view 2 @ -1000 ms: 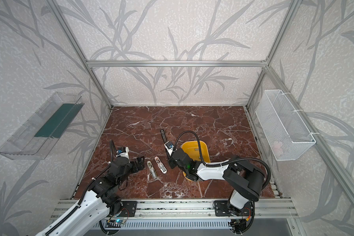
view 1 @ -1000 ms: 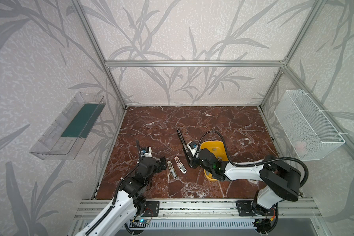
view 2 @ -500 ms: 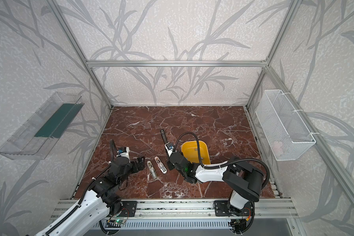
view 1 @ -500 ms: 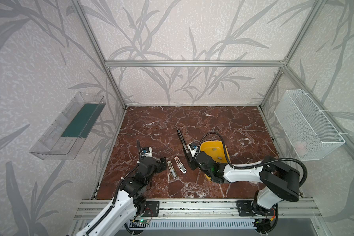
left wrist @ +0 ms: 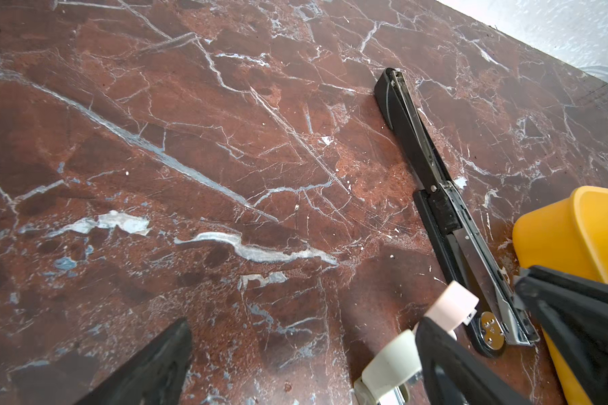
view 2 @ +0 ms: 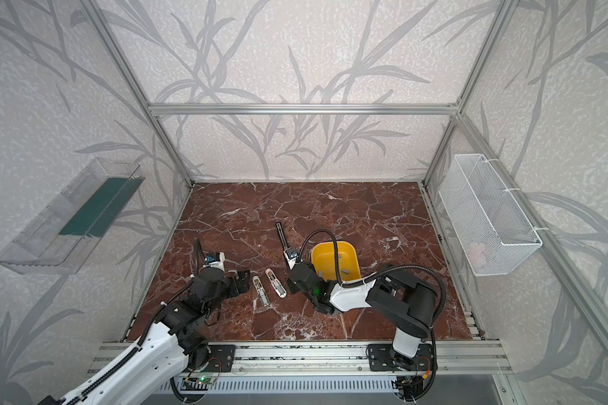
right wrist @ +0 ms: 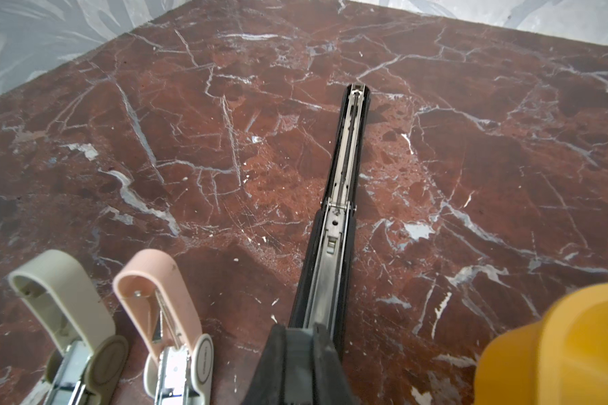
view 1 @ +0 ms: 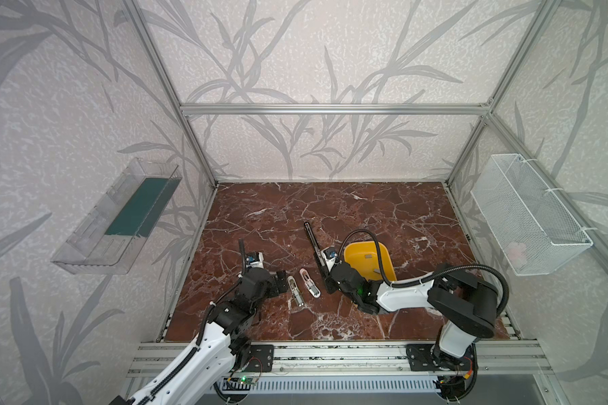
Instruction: Load the staples into the stapler
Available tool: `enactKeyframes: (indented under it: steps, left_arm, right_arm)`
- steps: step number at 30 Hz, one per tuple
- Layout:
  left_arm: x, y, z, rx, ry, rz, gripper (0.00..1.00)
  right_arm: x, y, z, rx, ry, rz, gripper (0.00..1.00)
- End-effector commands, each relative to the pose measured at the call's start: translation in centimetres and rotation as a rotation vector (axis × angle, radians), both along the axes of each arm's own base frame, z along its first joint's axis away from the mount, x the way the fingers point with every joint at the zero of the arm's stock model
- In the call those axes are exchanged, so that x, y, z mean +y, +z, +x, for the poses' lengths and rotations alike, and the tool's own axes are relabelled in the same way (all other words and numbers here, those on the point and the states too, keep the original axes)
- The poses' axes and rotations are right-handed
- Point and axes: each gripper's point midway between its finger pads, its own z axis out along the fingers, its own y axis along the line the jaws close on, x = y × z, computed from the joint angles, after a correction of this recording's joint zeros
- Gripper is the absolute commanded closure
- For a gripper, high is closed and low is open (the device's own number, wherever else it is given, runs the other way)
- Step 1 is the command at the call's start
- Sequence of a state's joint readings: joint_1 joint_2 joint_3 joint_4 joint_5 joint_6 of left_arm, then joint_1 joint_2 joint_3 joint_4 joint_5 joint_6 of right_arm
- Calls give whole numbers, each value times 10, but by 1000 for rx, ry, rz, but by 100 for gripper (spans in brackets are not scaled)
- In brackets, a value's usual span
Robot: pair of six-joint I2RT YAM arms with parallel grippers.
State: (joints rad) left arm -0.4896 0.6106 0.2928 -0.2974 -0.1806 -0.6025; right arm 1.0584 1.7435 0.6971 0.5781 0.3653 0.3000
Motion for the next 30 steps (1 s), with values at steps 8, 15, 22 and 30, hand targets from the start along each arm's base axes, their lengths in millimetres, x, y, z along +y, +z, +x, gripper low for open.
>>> enactKeyframes:
  steps: [8, 15, 22, 30]
  left_arm:
    - [-2, 16, 7, -40, 6, -17, 1]
    - [-2, 16, 7, -39, 6, -18, 1]
    - [-2, 16, 7, -38, 5, -19, 1]
    - [-3, 16, 7, -38, 4, -20, 1]
  right_arm:
    - [14, 9, 9, 1, -25, 45, 100]
    - [11, 14, 13, -21, -42, 35, 100]
    - [7, 9, 13, -19, -53, 3, 100]
    - [5, 14, 11, -34, -43, 7, 100]
